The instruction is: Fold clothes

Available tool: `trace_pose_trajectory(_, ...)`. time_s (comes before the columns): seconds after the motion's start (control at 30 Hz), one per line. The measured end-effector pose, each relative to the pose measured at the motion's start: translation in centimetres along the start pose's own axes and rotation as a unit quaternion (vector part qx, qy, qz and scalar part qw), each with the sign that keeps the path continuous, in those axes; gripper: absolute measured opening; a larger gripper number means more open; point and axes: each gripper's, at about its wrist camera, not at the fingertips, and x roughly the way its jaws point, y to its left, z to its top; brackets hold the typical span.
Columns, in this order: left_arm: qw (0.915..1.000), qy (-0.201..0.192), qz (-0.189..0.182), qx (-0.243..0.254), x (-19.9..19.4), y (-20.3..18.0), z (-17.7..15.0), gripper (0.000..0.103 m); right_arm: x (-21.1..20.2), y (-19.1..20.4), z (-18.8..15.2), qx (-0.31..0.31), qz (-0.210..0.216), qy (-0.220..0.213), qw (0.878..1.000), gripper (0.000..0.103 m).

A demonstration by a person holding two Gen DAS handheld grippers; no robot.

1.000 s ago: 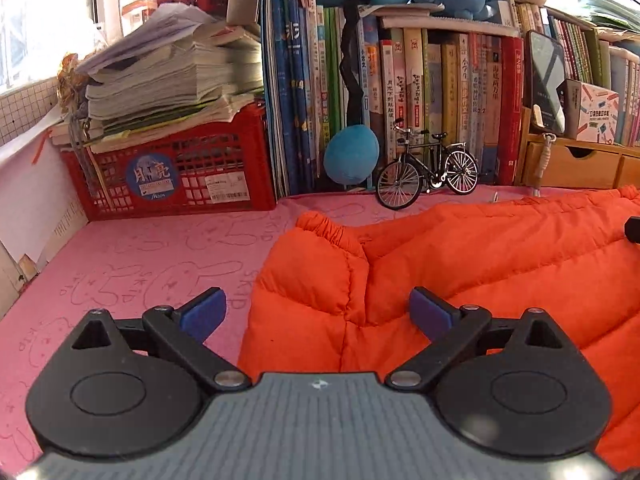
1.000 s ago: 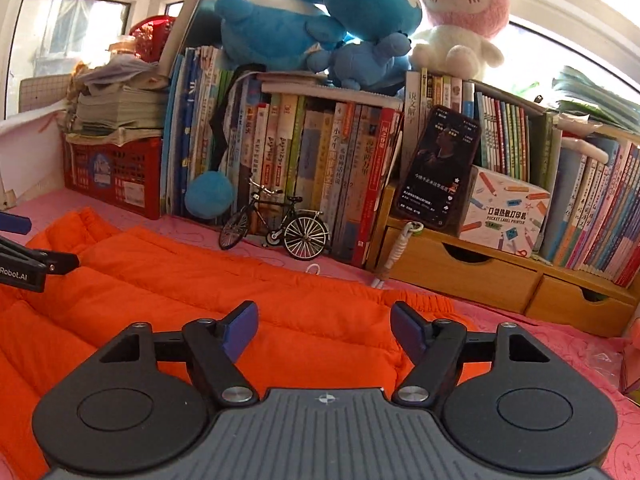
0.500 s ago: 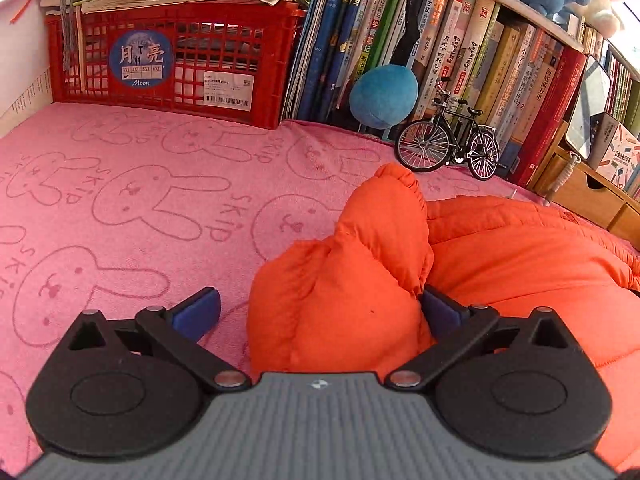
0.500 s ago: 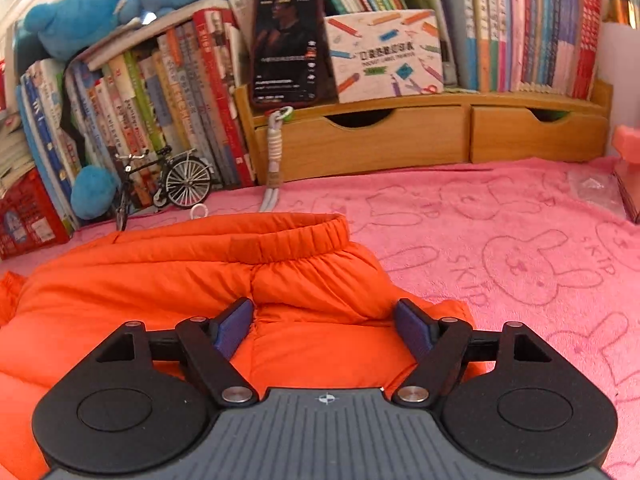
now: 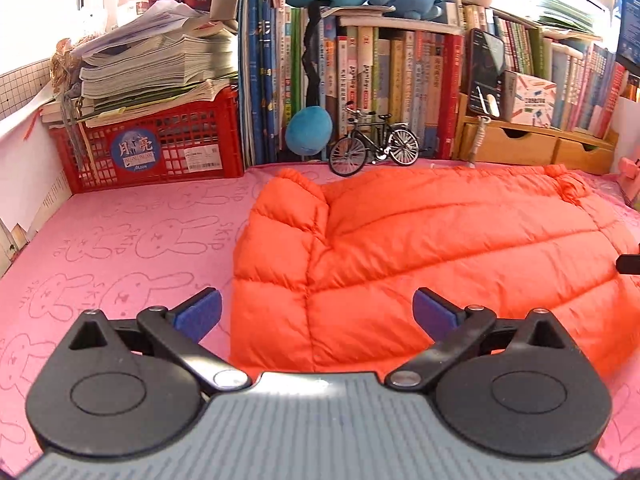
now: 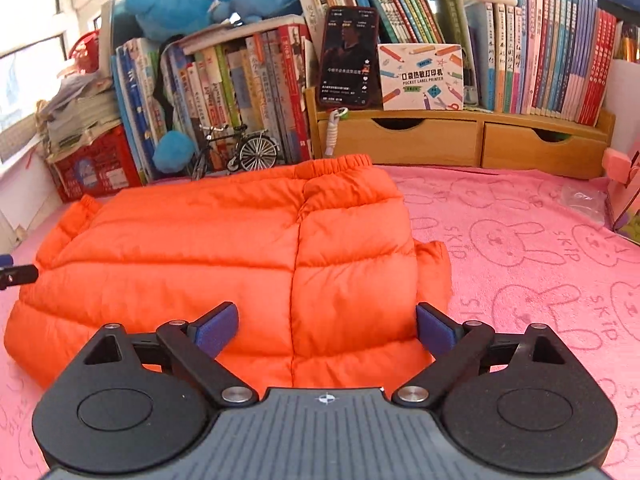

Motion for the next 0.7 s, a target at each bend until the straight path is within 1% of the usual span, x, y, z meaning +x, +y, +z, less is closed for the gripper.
trace_pose_trajectory(0.07,0.9998,0.010,-0.006,0.014,-0.8,-1.2,-0.9,0.103,-1.4,0.8,-1.5,-0.028,-0.005,0.008,1.000,0.096)
trace_pose_trajectory(0.13,0.9993,0.025,-0.010,0.027,-1.3,-2.5,-1.5,0.103,-2.7,1.1,-3.2,-0.051,0.003,0.013,0.999,0.099)
trace_pose_trajectory(0.27,0.9982,0.050,-0.012,0.031,-1.8,-4.3,-2.4,0.103,-4.6,2.0,-5.4,-0.082,0.019,0.030,0.996,0.101)
trace_pose_trajectory(0.43,0.9964,0.077,-0.004,0.037,-2.1,-5.7,-3.4,0.103,-5.2,2.4,-7.2,-0.084,0.027,0.050,0.995,0.102)
trace_pose_trajectory(0.6,0.9950,0.092,-0.004,0.041,-2.4,-6.6,-4.3,0.103,-4.5,2.2,-8.4,-0.075,0.020,0.071,0.994,0.102)
trace_pose_trajectory(0.7,0.9941,0.100,-0.004,0.042,-2.2,-7.0,-4.5,0.103,-4.1,2.1,-9.1,-0.076,0.023,0.080,0.994,0.103)
